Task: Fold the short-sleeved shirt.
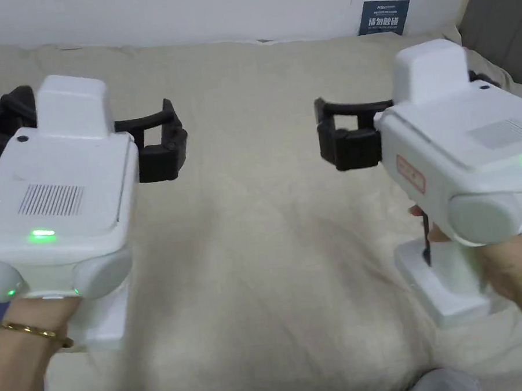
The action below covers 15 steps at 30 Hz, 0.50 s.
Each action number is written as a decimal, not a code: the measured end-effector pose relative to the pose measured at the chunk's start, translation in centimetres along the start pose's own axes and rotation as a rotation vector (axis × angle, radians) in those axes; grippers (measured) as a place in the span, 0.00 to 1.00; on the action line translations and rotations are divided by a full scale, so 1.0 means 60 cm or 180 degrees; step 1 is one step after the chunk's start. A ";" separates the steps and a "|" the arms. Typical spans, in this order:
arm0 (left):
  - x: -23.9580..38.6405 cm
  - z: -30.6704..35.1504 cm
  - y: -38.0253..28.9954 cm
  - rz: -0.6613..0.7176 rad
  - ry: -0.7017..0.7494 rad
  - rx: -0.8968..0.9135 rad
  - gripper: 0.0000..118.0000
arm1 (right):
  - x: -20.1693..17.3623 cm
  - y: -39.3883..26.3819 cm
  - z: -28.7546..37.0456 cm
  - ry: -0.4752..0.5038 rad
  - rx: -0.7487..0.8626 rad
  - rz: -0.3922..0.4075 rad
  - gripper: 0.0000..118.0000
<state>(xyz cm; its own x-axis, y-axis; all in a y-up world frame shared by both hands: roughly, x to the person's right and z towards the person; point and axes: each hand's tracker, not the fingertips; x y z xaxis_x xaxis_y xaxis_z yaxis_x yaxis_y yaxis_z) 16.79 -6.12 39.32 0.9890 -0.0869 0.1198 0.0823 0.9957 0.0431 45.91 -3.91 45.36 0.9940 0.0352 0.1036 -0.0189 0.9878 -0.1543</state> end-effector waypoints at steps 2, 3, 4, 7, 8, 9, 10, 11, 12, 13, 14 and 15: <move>-0.003 0.007 -0.014 0.0248 0.0059 -0.0035 1.00 | 0.007 -0.020 0.003 -0.0113 -0.0002 -0.0380 1.00; 0.001 0.012 -0.024 0.0256 0.0065 -0.0084 1.00 | 0.008 -0.035 0.005 -0.0213 0.0029 -0.0459 1.00; 0.005 0.016 -0.032 0.0225 0.0061 -0.0089 1.00 | 0.007 -0.045 0.007 -0.0311 0.0023 -0.0449 1.00; 0.008 0.026 -0.056 0.0235 0.0086 -0.0160 1.00 | -0.005 -0.073 0.015 -0.0377 0.0002 -0.0268 1.00; 0.010 0.026 -0.065 0.0247 0.0082 -0.0212 1.00 | -0.005 -0.081 0.018 -0.0340 -0.0039 -0.0249 1.00; 0.010 0.027 -0.071 0.0256 0.0072 -0.0258 1.00 | -0.006 -0.088 0.019 -0.0312 -0.0092 -0.0216 1.00; 0.010 0.028 -0.074 0.0243 0.0071 -0.0284 1.00 | -0.011 -0.094 0.020 -0.0298 -0.0123 -0.0169 1.00; 0.010 0.029 -0.078 0.0226 0.0073 -0.0304 1.00 | -0.014 -0.099 0.022 -0.0290 -0.0138 -0.0123 1.00; 0.013 0.031 -0.081 0.0198 0.0069 -0.0315 1.00 | -0.016 -0.103 0.023 -0.0279 -0.0150 -0.0098 1.00; 0.013 0.032 -0.082 0.0178 0.0064 -0.0316 1.00 | -0.017 -0.104 0.024 -0.0268 -0.0163 -0.0082 1.00; 0.013 0.032 -0.082 0.0150 0.0063 -0.0310 1.00 | -0.020 -0.104 0.026 -0.0258 -0.0171 -0.0079 1.00; 0.014 0.033 -0.083 0.0116 0.0060 -0.0304 1.00 | -0.020 -0.105 0.026 -0.0245 -0.0179 -0.0092 1.00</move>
<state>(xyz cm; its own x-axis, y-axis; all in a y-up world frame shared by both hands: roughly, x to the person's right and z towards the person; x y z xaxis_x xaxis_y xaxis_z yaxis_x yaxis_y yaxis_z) 16.98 -11.21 41.19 0.9936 -0.0510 0.1007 0.0568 0.9968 -0.0558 44.64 -9.94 47.72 0.9828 0.0206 0.1837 0.0178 0.9786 -0.2049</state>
